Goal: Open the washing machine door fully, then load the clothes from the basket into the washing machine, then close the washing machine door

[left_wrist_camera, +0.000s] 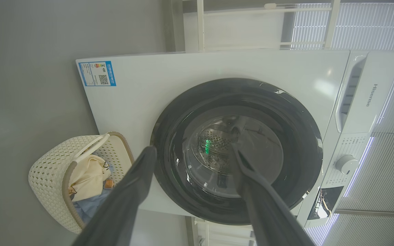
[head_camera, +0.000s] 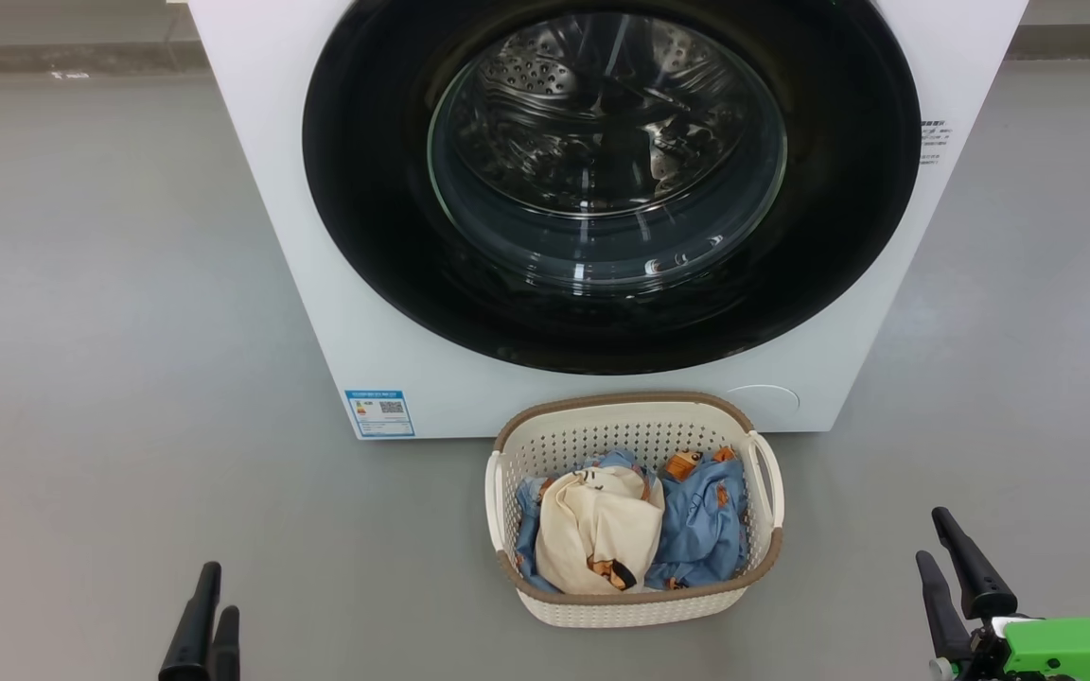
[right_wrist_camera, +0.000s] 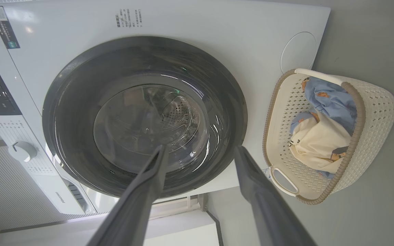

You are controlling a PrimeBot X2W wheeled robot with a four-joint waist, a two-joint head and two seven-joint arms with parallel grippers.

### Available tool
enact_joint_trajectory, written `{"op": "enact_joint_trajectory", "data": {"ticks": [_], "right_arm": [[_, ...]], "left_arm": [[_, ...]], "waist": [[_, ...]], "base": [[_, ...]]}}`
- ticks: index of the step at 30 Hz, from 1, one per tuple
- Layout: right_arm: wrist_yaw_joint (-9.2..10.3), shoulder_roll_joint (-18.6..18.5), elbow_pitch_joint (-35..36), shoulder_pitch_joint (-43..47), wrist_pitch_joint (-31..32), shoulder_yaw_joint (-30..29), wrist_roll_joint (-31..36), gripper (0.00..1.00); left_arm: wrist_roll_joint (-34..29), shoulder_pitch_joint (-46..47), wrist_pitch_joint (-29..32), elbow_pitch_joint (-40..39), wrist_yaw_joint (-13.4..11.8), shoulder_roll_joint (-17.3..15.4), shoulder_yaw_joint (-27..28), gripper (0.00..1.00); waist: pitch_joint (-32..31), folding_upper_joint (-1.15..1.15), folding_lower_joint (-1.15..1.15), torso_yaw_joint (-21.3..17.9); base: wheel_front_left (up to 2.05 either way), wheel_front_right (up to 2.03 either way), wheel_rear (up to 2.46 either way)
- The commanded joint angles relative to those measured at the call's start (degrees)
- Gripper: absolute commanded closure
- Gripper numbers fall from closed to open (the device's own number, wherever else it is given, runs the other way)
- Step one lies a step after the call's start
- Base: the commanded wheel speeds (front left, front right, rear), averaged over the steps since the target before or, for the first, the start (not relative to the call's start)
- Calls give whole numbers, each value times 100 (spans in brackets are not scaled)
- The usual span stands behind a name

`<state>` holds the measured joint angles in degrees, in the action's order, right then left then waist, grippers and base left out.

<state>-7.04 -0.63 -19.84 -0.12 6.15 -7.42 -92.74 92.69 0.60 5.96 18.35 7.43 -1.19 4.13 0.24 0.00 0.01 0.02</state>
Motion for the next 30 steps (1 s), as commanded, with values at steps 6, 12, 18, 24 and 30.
{"op": "enact_joint_trajectory", "data": {"ticks": [6,12,18,24,30], "right_arm": [[-11,-78,178,-169,-108,65,15,0],[-13,-138,194,-232,-219,151,194,0],[-15,-196,213,-316,-326,236,522,0],[-16,-240,292,-388,-427,311,936,0],[-18,-318,317,-458,-546,462,1494,0]], "left_arm": [[-57,119,-77,-214,0,-85,16,0],[-219,124,-204,-303,1,-159,-29,0],[-515,147,-324,-353,1,-251,-76,0],[-936,173,-425,-401,1,-298,-110,0],[-1461,197,-543,-463,1,-330,-128,0]], "waist": [[-17,0,11,6],[0,0,0,9],[10,0,0,15],[17,0,-1,26],[14,0,-1,48]], "base": [[0,0,0],[0,0,0],[0,0,0],[0,0,0],[0,0,0]]}}
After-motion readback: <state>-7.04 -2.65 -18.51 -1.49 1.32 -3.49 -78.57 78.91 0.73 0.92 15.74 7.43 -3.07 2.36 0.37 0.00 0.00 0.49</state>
